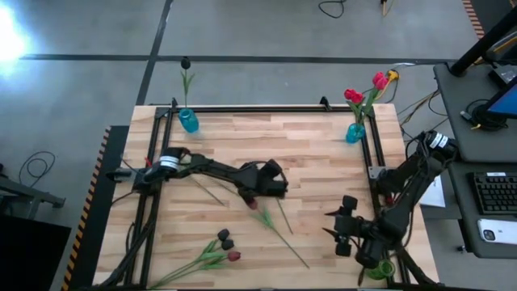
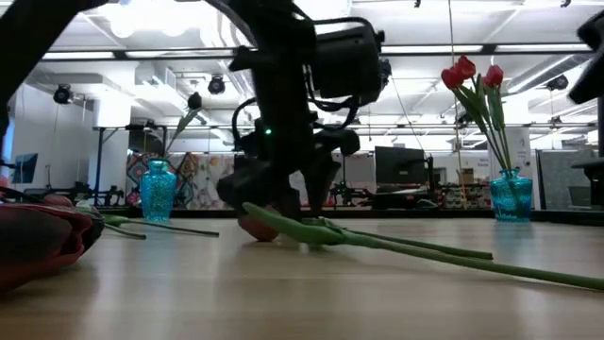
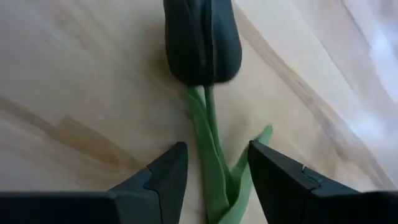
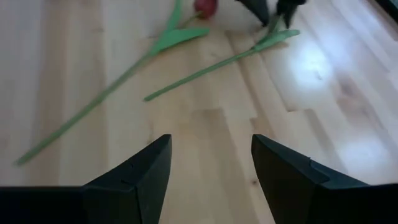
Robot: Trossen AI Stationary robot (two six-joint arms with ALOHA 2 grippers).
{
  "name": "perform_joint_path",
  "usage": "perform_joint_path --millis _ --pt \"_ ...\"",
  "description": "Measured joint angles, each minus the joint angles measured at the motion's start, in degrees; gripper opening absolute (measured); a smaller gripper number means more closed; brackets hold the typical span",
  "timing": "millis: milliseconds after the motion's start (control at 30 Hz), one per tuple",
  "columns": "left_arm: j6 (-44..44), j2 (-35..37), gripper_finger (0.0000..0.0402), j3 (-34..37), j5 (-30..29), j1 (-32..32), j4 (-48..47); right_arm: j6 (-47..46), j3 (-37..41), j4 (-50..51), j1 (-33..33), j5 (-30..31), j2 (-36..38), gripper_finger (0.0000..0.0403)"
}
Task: Sort flowers into vase by color
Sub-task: Put the black tulip into the left blue vase
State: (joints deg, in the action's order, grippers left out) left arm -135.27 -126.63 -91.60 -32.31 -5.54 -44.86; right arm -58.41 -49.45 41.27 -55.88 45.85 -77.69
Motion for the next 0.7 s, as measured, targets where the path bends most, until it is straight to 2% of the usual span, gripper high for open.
perform_joint_path --millis 133,267,533,700 --pt "-0.7 -1.4 0.0158 -4.7 3.5 1.9 -9.2 -1.2 0.0 -0.1 -3.2 0.0 -0.1 0.0215" --pt "-0.6 -1.8 0.0158 -6.4 8.0 4.2 -13.6 -2.4 0.0 -0.1 -6.1 0.0 -0.1 0.0215" --pt "7.2 -1.7 0.0153 -6.3 15.3 7.8 -11.9 -3.1 0.1 0.0 -9.6 0.4 -0.1 0.0215" --pt "10.0 -1.6 0.012 -6.6 15.8 8.5 -12.1 -2.0 0.2 0.0 -9.6 0.8 -0.1 0.0215"
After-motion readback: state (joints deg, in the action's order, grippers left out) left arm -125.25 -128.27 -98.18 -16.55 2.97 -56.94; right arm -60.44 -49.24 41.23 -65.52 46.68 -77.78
